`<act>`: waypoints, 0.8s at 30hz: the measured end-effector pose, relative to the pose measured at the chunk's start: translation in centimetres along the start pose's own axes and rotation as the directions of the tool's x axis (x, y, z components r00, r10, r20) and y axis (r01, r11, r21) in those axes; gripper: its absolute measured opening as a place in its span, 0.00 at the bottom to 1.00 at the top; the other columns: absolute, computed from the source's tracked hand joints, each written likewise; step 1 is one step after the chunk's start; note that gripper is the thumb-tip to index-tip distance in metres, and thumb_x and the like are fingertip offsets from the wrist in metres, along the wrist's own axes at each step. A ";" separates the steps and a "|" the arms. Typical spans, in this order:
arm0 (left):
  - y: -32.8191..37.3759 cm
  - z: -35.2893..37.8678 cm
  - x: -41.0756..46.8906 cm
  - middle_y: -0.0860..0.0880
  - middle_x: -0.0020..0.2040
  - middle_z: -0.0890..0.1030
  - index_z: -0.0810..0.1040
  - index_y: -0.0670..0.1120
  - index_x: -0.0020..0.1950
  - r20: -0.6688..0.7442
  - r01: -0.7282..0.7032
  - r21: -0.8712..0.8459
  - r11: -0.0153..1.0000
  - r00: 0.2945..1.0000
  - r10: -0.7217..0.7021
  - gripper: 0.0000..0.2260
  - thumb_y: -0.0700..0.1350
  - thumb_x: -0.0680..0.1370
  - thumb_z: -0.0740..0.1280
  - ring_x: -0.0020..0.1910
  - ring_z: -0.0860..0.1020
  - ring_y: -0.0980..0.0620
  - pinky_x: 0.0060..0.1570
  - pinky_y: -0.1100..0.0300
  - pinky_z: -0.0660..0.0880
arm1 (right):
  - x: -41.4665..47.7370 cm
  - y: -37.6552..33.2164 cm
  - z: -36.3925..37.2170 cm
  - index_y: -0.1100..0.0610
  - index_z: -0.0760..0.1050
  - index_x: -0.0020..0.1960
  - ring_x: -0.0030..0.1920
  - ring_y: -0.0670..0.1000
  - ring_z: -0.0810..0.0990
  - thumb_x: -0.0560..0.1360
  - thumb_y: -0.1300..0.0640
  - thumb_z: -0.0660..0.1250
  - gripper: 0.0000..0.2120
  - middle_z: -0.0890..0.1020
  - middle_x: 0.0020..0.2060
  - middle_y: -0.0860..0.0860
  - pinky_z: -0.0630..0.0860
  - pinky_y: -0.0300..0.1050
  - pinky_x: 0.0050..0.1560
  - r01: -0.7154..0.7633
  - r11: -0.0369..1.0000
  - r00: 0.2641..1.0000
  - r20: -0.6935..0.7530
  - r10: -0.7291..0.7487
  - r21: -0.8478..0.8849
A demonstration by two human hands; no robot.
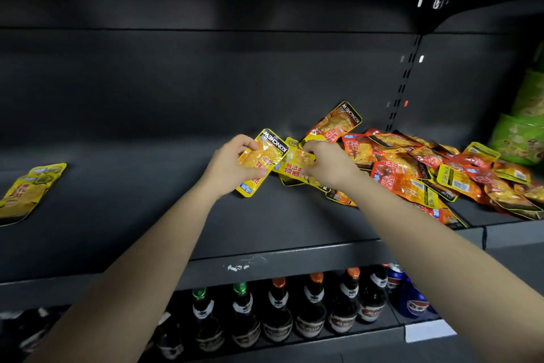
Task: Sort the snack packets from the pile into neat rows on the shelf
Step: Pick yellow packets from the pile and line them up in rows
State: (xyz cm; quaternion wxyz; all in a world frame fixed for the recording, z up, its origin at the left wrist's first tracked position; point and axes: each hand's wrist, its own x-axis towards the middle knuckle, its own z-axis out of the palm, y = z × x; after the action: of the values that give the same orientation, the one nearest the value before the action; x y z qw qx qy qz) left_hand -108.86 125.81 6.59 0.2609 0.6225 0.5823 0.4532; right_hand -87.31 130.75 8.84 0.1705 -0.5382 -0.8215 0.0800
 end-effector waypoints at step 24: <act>-4.0 -15.1 -5.1 0.47 0.38 0.81 0.78 0.46 0.41 -0.111 0.192 -0.338 0.921 0.964 -0.241 0.14 0.31 0.64 0.77 0.37 0.80 0.49 0.42 0.56 0.79 | 3.9 -13.1 4.5 0.48 0.72 0.43 0.50 0.58 0.79 0.67 0.55 0.74 0.11 0.81 0.45 0.52 0.75 0.48 0.45 0.015 0.982 0.997 -0.079 -0.001 0.186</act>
State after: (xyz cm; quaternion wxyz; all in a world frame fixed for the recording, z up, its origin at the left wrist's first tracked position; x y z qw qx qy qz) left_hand -123.41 118.55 8.70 0.3636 0.4667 0.5831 0.5567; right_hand -101.63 129.20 9.55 0.2526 -0.5193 -0.8052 0.1348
